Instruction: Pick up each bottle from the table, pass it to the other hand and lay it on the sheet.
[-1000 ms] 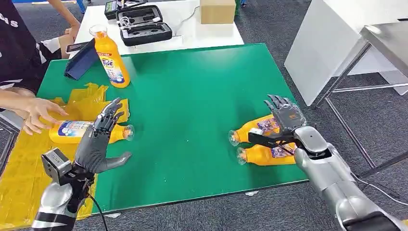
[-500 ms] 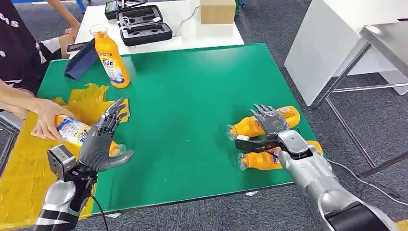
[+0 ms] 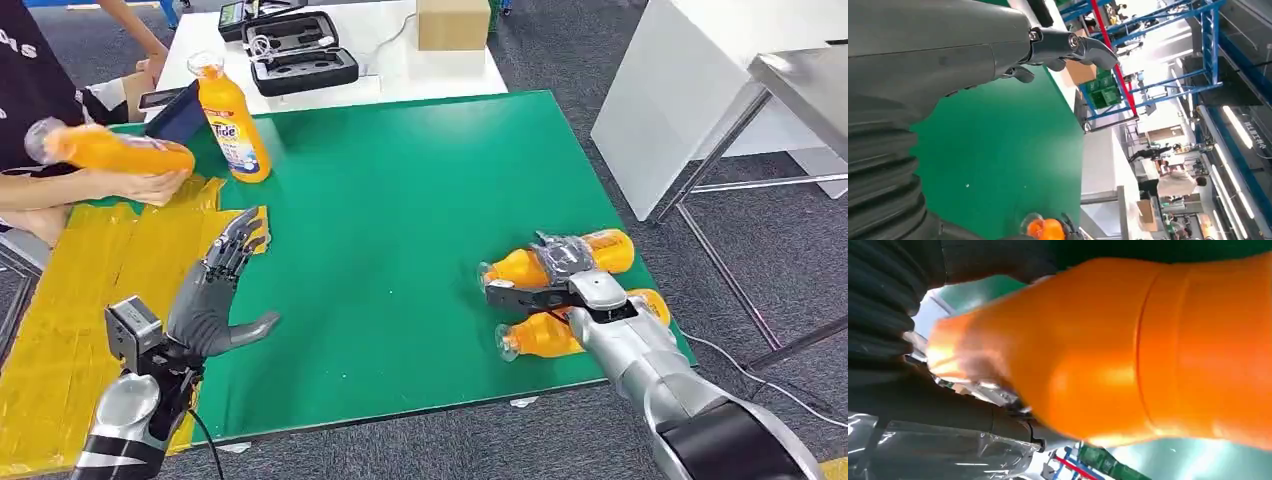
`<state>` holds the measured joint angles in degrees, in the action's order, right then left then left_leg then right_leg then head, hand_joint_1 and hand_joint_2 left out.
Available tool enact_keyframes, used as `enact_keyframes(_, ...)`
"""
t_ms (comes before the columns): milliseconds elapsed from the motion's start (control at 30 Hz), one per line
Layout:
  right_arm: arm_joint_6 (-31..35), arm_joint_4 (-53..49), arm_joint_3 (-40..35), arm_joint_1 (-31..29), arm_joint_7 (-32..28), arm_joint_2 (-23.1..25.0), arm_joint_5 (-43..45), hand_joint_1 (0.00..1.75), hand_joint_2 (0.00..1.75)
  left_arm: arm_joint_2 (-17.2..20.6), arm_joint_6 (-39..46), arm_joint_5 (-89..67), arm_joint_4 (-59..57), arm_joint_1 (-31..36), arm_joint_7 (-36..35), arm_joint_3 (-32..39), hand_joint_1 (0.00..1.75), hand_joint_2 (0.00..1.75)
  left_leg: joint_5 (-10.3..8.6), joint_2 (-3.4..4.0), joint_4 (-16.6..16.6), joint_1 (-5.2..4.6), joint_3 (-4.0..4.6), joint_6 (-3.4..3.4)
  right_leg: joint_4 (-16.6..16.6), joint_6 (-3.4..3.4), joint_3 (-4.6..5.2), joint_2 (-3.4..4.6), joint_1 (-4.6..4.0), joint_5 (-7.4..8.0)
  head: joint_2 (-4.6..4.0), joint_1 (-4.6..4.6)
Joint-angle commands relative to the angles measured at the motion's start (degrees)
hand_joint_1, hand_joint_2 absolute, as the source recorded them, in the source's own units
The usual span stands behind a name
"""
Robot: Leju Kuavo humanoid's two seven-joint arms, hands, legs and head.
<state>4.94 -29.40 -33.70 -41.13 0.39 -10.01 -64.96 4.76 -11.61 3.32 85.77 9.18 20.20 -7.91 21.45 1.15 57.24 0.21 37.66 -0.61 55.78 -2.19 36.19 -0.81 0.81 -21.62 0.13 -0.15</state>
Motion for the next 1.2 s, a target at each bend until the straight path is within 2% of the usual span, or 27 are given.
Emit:
enact_keyframes(33, -0.09, 6.13, -1.25, -2.14, 0.61, 1.34, 0.35, 1.19, 1.75, -0.74, 0.15, 0.08, -3.67, 1.22, -0.44, -0.68, 0.0, 1.75, 0.13, -0.11, -0.01, 0.03, -0.3, 0.04, -0.01, 0.1, -0.3, 0.02, -0.01, -0.13, 0.0, 0.02)
enact_keyframes(67, 0.24, 6.27, -1.24, -2.07, 0.81, 1.26, 0.19, 1.31, 1.75, -0.75, 0.16, 0.06, -3.71, 1.19, -0.46, -0.76, 0.0, 1.75, 0.11, -0.1, -0.02, 0.02, -0.26, 0.04, -0.01, 0.08, -0.26, 0.02, -0.01, -0.11, 0.0, 0.0)
enact_keyframes(100, 0.43, 6.32, -1.17, -2.02, 0.92, 1.21, 0.17, 1.29, 1.75, -0.73, 0.16, 0.06, -3.71, 1.18, -0.47, -0.79, 0.0, 1.75, 0.09, -0.07, -0.03, 0.01, -0.21, 0.03, -0.02, 0.07, -0.21, 0.03, 0.0, -0.08, 0.0, 0.02)
enact_keyframes(200, 1.44, 6.76, -1.42, -1.82, 1.28, 1.11, -0.44, 1.38, 1.75, -0.66, 0.23, 0.0, -3.71, 1.07, -0.58, -1.0, 0.0, 1.75, 0.07, -0.13, -0.03, 0.01, -0.21, 0.03, -0.02, 0.07, -0.2, -0.02, -0.01, -0.08, 0.0, 0.0)
enact_keyframes(367, 2.87, 6.95, -2.21, -1.4, 1.98, 1.25, -1.73, 1.34, 1.75, -0.54, 0.36, -0.09, -3.4, 0.84, -0.74, -1.2, 0.0, 1.75, 0.09, -0.1, -0.03, 0.02, -0.24, 0.03, -0.03, 0.07, -0.23, 0.02, -0.01, -0.09, 0.0, 0.0)
enact_keyframes(467, 5.11, 6.65, -2.46, -1.1, 3.17, 1.28, -2.86, 1.5, 1.75, -0.49, 0.48, -0.22, -3.35, 0.93, -0.99, -1.4, 0.0, 1.75, 0.09, -0.09, -0.03, 0.03, -0.25, 0.03, -0.04, 0.07, -0.24, 0.02, -0.02, -0.09, 0.0, 0.02)
enact_keyframes(500, 6.77, 6.16, -2.16, -0.77, 3.4, 1.23, -3.07, 1.71, 1.75, -0.5, 0.53, -0.25, -3.37, 0.99, -1.08, -1.47, 0.0, 1.75, 0.17, -0.13, -0.01, 0.03, -0.38, 0.04, -0.01, 0.11, -0.37, 0.03, -0.02, -0.17, 0.0, 0.0)
enact_keyframes(533, 10.42, 5.26, -1.31, -0.22, 3.97, 1.15, -3.64, 1.75, 1.75, -0.52, 0.54, -0.25, -3.34, 1.1, -1.13, -1.66, 0.0, 1.75, 0.13, -0.12, -0.02, 0.03, -0.31, 0.04, -0.02, 0.08, -0.3, 0.01, -0.01, -0.13, 0.0, 0.02)
enact_keyframes(567, 10.42, 5.26, -1.31, -0.22, 3.97, 1.15, -3.64, 1.75, 1.75, -0.52, 0.54, -0.25, -3.34, 1.1, -1.13, -1.66, 0.0, 1.75, 0.12, -0.14, -0.03, 0.03, -0.31, 0.04, -0.03, 0.09, -0.3, 0.0, -0.01, -0.13, 0.0, 0.0)
enact_keyframes(700, 30.64, -0.56, 4.72, 2.96, 4.81, 1.13, -4.06, 1.75, 1.75, -0.72, 0.65, -1.05, -3.01, 2.15, -1.72, -3.15, 0.0, 1.75, 0.06, -0.18, -0.02, 0.04, -0.16, 0.03, -0.03, 0.07, -0.18, -0.08, -0.02, -0.09, 0.0, 0.02)
enact_keyframes(733, 33.31, -2.29, 6.35, 3.76, 4.42, 1.2, -4.39, 1.75, 1.75, -0.83, 0.81, -1.44, -2.87, 2.5, -1.97, -3.77, 0.0, 1.75, 0.14, -0.21, 0.01, 0.04, -0.26, 0.05, 0.02, 0.1, -0.28, -0.07, -0.02, -0.17, 0.0, 0.0)
enact_keyframes(767, 32.99, -2.71, 6.51, 3.8, 4.41, 1.18, -4.41, 1.75, 1.75, -0.9, 0.92, -1.53, -2.83, 2.59, -2.1, -3.91, 0.0, 1.75, 0.12, -0.18, 0.01, 0.03, -0.2, 0.05, 0.02, 0.09, -0.21, -0.04, -0.02, -0.14, 0.0, 0.0)
enact_keyframes(800, 35.06, -9.88, 10.0, 6.26, 4.15, 0.92, -5.19, 1.75, 1.75, -0.75, 0.95, -1.68, -2.74, 2.85, -2.18, -4.3, 0.0, 1.75, 0.08, -0.14, 0.0, 0.02, -0.13, 0.04, 0.01, 0.07, -0.13, -0.03, -0.01, -0.1, 0.0, 0.0)
enact_keyframes(833, 35.06, -14.03, 12.85, 7.96, 2.93, 1.31, -5.19, 1.75, 1.75, -0.74, 1.0, -1.83, -2.7, 3.01, -2.29, -4.57, 0.0, 1.75, 0.15, -0.18, 0.03, 0.03, -0.23, 0.05, 0.05, 0.1, -0.23, -0.02, -0.01, -0.17, 0.0, 0.0)
enact_keyframes(867, 35.06, -20.95, 20.67, 11.17, -2.53, 3.8, -4.4, 1.75, 1.75, -0.61, 1.09, -2.11, -2.44, 3.28, -2.55, -5.26, 0.0, 1.75, 0.12, -0.17, 0.03, 0.02, -0.15, 0.04, 0.05, 0.08, -0.16, -0.03, -0.01, -0.13, 0.0, 0.02)
enact_keyframes(933, 35.06, -26.78, 27.14, 13.38, -9.71, 7.39, -0.36, 1.75, 1.75, -0.35, 1.31, -2.71, -2.08, 3.63, -3.24, -6.26, 0.0, 1.75, 0.17, -0.19, 0.05, 0.06, -0.24, 0.07, 0.05, 0.12, -0.23, -0.03, -0.05, -0.19, 0.0, 0.0)
enact_keyframes(1033, 35.06, -33.22, 29.32, 15.79, -15.42, 10.54, 6.84, 1.75, 1.75, -0.03, 1.41, -3.5, -1.99, 4.48, -3.99, -7.77, 0.0, 1.75, 0.17, -0.08, 0.07, 0.05, -0.09, 0.08, 0.13, 0.13, -0.09, 0.05, -0.03, -0.17, 0.0, 0.0)
enact_keyframes(1100, 35.06, -34.16, 28.19, 16.16, -15.68, 10.71, 9.68, 1.75, 1.75, -0.05, 1.62, -3.71, -2.16, 4.94, -4.3, -8.2, 0.0, 1.75, 0.07, -0.04, 0.0, 0.05, 0.02, 0.07, 0.04, 0.08, 0.04, 0.02, -0.05, -0.06, 0.0, 0.0)
enact_keyframes(1167, 34.38, -35.98, 27.15, 16.76, -18.15, 11.08, 19.46, 1.75, 1.75, 0.17, 2.15, -4.53, -2.34, 5.35, -4.79, -8.75, 0.0, 1.75, 0.1, -0.22, 0.03, 0.05, -0.05, 0.07, 0.07, 0.1, -0.05, -0.12, -0.05, -0.14, 0.0, 0.0)
enact_keyframes(1200, 34.31, -36.09, 26.87, 16.76, -18.13, 11.13, 19.42, 1.75, 1.75, 0.15, 2.16, -4.54, -2.37, 5.41, -4.79, -8.76, 0.0, 1.75, 0.09, -0.26, 0.03, 0.04, -0.06, 0.06, 0.07, 0.1, -0.06, -0.17, -0.04, -0.16, 0.0, -0.02)
